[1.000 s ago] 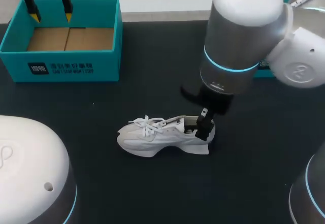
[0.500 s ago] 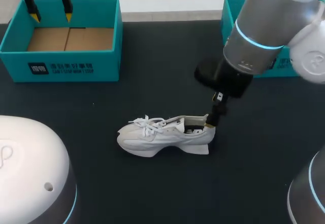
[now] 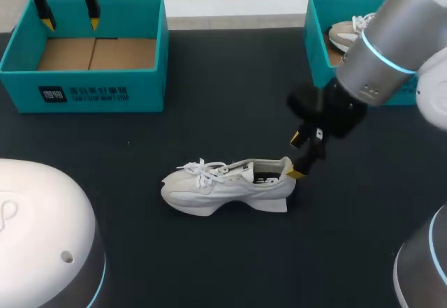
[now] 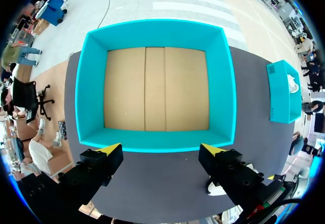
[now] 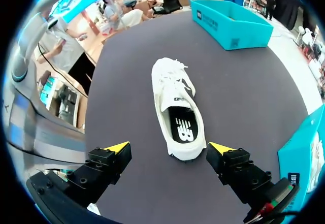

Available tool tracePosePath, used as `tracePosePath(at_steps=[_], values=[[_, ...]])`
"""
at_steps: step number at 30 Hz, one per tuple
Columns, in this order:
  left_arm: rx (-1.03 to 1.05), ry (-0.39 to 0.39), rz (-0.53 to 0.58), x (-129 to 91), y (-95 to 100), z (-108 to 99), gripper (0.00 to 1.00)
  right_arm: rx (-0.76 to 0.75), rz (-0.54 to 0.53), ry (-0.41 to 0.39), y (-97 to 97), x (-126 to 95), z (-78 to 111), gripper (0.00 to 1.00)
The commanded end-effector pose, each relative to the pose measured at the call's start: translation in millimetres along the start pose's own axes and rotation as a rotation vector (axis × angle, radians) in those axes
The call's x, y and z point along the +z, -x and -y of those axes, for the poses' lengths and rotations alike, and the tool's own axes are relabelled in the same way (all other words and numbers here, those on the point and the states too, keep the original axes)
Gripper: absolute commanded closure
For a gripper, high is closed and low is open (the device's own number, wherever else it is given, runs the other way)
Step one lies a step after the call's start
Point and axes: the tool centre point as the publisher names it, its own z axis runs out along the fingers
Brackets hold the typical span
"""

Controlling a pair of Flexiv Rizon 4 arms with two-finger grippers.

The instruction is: Take the shoe out of the shoebox, open the shoe tongue, remove and reinsert the insole, then place the shoe into the shoebox

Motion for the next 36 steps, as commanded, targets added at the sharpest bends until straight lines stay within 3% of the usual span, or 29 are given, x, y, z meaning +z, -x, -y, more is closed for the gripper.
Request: tracePosePath(at_steps=[1,3,19,22,25,32,36], values=[[0.000,0.000,0.000,0,-0.1,0,0.00,0.007,0.017,0.255,4.4,7,8.0,0.00],[0.000,0.000,0.000,0,-0.1,0,0.00,0.042,0.084,0.220,8.4,7,10.9,0.00],[0.000,0.000,0.000,0,-0.1,0,0.00,0.042,0.084,0.220,8.4,7,10.9,0.00],[0.000,0.000,0.000,0,-0.1,0,0.00,-0.027,0.109,0.372,22.9,6,12.2,0.00],[0.000,0.000,0.000,0,-0.1,0,0.00,-0.098,0.103,0.431,32.5,3,12.9,0.00],[0.000,0.000,0.000,0,-0.1,0,0.00,-0.225,0.077,0.459,45.9,11,15.1,0.00],[0.000,0.000,0.000,0,-0.1,0,0.00,-0.261,0.114,0.488,51.1,17,19.1,0.00]])
